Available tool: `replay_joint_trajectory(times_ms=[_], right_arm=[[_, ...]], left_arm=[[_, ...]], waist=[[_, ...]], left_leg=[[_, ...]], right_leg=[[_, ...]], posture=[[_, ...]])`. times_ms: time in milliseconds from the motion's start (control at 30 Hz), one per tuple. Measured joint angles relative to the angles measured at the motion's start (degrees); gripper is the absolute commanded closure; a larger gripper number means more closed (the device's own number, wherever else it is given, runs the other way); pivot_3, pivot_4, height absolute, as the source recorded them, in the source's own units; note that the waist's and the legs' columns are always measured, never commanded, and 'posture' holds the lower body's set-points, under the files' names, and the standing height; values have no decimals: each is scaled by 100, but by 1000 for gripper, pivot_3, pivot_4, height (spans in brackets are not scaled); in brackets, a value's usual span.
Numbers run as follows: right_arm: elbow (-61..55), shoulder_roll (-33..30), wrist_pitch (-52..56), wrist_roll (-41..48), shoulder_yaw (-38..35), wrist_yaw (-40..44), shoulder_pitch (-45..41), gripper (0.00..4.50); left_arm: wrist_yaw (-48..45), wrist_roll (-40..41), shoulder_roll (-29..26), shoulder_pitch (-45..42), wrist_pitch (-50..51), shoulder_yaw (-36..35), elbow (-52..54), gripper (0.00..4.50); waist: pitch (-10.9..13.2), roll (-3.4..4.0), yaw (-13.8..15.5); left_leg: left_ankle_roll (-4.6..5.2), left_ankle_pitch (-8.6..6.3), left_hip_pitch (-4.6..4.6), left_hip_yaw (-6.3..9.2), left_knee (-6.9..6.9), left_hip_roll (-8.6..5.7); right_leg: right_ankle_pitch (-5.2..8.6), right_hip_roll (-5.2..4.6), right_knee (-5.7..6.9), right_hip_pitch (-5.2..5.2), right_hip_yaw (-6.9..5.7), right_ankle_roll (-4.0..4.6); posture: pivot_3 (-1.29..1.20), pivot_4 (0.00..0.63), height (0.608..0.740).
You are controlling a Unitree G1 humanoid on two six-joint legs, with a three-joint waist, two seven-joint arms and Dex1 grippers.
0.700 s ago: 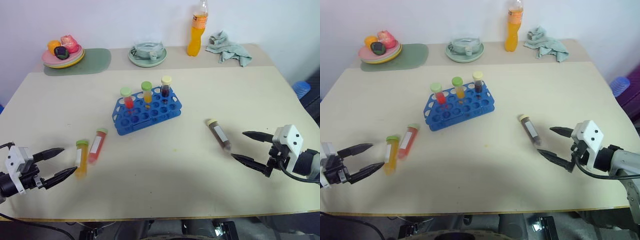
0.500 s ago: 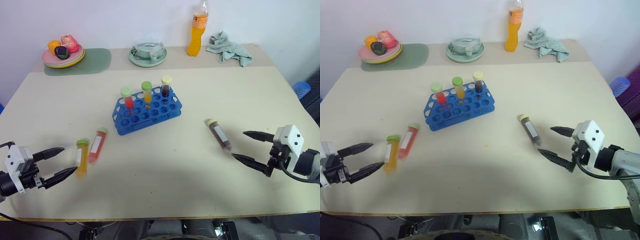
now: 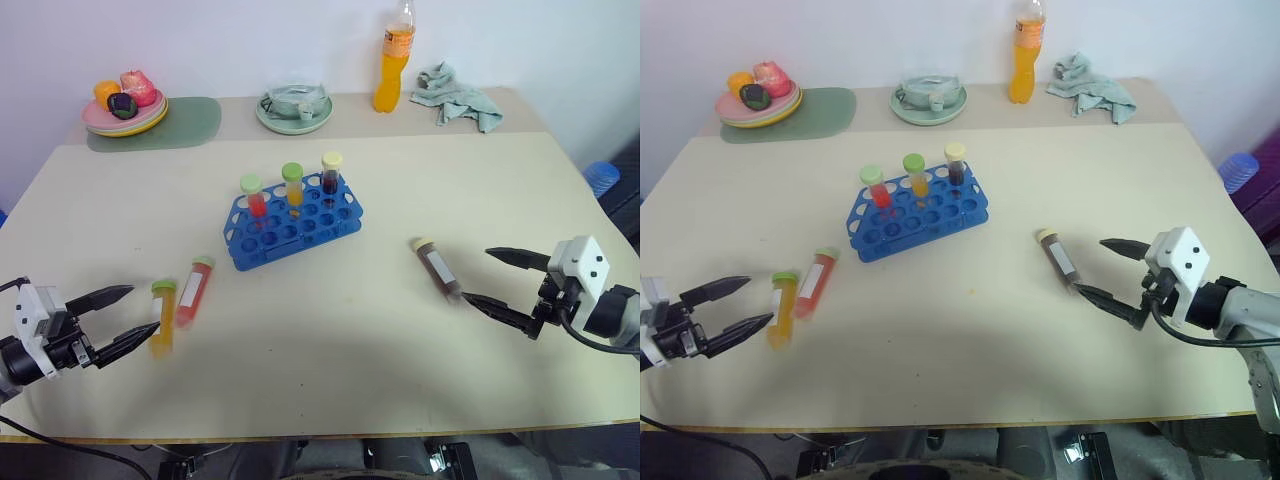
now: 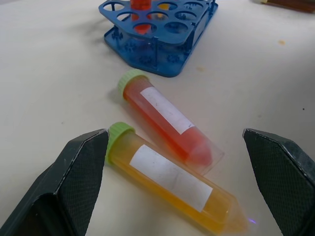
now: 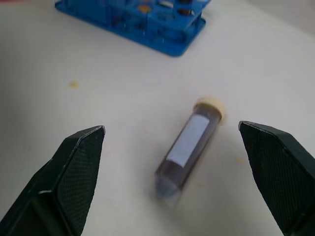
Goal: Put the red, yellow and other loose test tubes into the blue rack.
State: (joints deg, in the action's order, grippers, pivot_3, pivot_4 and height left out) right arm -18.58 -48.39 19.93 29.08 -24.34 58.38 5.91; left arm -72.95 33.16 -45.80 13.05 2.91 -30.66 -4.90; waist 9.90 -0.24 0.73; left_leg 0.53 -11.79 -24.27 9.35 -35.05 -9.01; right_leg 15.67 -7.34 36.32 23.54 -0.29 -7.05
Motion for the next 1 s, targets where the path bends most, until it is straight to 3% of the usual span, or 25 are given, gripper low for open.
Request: replay_joint_trajectory(times_ms=[400, 1000], right_arm=[[-42, 348, -165, 297, 20, -260, -499, 0], [-113, 225, 99, 362, 48, -474, -575, 0]], left_arm=[[-26, -1, 105, -180, -2, 30, -72, 46], [50, 195, 167, -415, 270, 67, 130, 46]], waist=[[0, 1, 0], [-1, 1, 6]], left_leg=[[2, 1, 2, 0, -4, 0], [1, 2, 12, 0, -10, 0]], right_leg=[[-4, 2, 0, -2, 0, -2], [-6, 3, 3, -9, 0, -2]], posture=[[0, 150, 740], [0, 150, 740]])
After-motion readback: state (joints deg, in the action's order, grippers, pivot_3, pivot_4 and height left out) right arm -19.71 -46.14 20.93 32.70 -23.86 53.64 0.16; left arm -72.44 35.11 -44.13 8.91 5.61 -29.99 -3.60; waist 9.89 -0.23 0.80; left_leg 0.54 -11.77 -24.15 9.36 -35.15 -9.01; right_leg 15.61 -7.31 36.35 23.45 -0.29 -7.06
